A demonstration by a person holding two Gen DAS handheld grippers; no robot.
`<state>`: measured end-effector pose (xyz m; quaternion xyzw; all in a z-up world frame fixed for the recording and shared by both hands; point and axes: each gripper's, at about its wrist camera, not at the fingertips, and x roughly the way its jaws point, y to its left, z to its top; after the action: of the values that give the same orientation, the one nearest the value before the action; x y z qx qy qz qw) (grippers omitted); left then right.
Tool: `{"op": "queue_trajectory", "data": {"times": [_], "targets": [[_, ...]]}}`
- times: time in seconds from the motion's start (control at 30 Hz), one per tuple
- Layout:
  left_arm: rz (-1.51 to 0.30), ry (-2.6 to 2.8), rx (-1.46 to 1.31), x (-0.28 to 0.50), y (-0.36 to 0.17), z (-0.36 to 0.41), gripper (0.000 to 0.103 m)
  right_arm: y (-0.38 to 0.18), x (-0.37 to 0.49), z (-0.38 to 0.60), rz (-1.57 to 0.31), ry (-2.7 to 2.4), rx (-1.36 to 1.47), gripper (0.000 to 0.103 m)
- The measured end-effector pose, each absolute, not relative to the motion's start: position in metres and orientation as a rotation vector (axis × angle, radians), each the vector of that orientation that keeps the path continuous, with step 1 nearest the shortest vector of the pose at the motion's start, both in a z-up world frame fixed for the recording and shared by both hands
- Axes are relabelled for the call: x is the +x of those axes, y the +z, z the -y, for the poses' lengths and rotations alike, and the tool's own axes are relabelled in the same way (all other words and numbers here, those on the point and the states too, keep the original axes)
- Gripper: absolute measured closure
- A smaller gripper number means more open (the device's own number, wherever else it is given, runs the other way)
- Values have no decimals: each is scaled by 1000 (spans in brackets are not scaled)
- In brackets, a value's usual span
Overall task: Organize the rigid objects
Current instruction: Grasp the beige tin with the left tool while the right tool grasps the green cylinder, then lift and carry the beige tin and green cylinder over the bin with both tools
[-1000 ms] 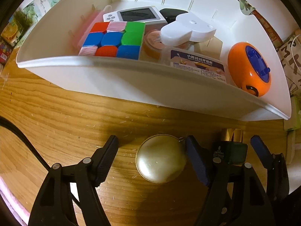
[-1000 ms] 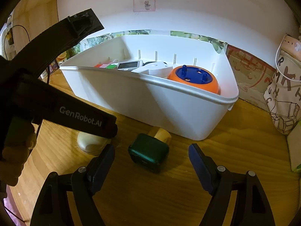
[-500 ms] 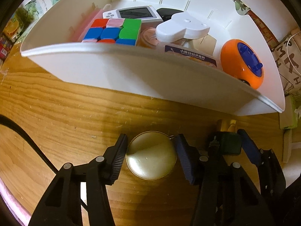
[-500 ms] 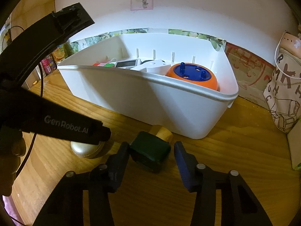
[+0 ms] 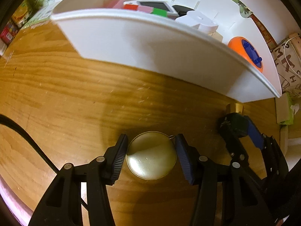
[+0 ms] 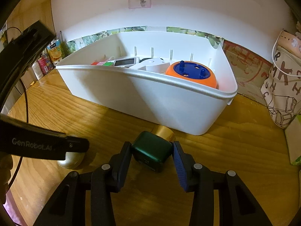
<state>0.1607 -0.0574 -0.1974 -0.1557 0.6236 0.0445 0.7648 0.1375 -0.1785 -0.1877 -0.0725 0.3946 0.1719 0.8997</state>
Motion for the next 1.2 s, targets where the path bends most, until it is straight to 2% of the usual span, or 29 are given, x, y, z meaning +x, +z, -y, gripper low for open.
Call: {"op": "queue_trajectory", "data": {"times": [0.47,0.93,1.0,1.2], "targets": [[-1364,67,-309,132,-183,27,47,-167,108,142,-753,370,-202,59],[-1245,47,-202,139,-118,-25,47,-120,108,85,-621,394,-222,59],[-1223,44,-186,166,-118,-26,47,-112,112,78,-599,390,-217,59],[-1146,19,-127,182,-81,-53,47,-93,125,60,-544,357,-220,59]]}}
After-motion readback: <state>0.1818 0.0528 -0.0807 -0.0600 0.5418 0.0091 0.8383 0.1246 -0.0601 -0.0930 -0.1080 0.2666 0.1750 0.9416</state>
